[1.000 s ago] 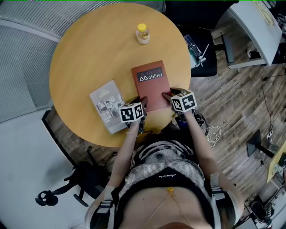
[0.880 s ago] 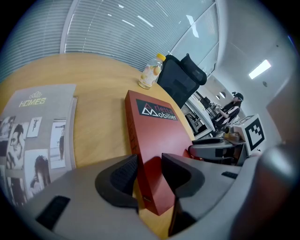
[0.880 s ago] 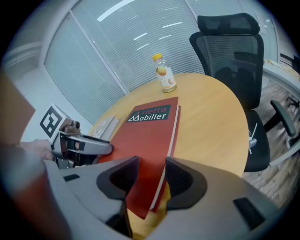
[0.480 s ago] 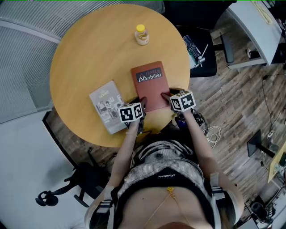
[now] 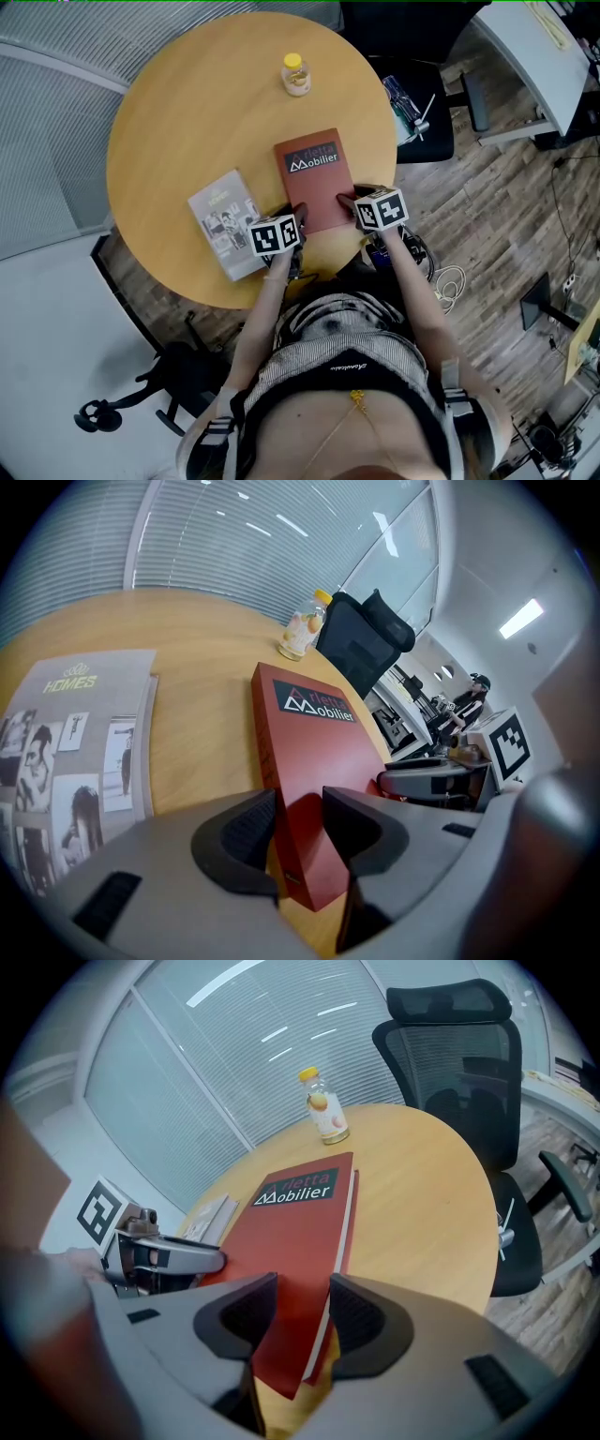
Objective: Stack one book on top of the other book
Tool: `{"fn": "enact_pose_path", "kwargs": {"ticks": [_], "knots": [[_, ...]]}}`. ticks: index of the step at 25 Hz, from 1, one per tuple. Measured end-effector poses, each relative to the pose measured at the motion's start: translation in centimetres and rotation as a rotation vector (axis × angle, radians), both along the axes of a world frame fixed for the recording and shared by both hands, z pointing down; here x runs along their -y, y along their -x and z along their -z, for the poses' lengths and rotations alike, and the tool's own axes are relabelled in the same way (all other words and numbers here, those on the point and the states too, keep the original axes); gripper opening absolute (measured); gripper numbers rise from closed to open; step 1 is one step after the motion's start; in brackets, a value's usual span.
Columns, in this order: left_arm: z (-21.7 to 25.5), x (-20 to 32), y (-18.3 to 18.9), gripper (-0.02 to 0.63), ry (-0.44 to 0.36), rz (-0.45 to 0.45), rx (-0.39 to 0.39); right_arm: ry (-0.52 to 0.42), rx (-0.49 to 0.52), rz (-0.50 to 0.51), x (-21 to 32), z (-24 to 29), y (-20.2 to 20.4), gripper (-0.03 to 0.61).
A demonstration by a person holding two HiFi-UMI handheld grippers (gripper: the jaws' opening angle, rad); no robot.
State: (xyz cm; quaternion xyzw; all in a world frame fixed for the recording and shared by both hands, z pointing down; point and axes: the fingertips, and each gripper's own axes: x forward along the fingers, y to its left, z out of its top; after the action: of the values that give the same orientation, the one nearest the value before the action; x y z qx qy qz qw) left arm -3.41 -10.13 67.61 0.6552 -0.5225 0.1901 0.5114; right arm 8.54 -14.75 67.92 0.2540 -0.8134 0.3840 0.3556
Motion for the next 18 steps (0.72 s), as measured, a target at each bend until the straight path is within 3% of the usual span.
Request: {"fn": "enact_pose_path", "kwargs": {"ticks": [12, 18], "knots": [[0.3, -0.3, 0.0, 0.163, 0.027, 0.015, 0.009, 0.024, -0.025, -0.048, -0.5, 0.0, -0.2, 0.181], [2.1, -0.1, 0.0, 0.161, -0.016, 0.021, 0.029, -0.03, -0.012, -0.048, -0.2, 2.0, -0.2, 0.181]]}}
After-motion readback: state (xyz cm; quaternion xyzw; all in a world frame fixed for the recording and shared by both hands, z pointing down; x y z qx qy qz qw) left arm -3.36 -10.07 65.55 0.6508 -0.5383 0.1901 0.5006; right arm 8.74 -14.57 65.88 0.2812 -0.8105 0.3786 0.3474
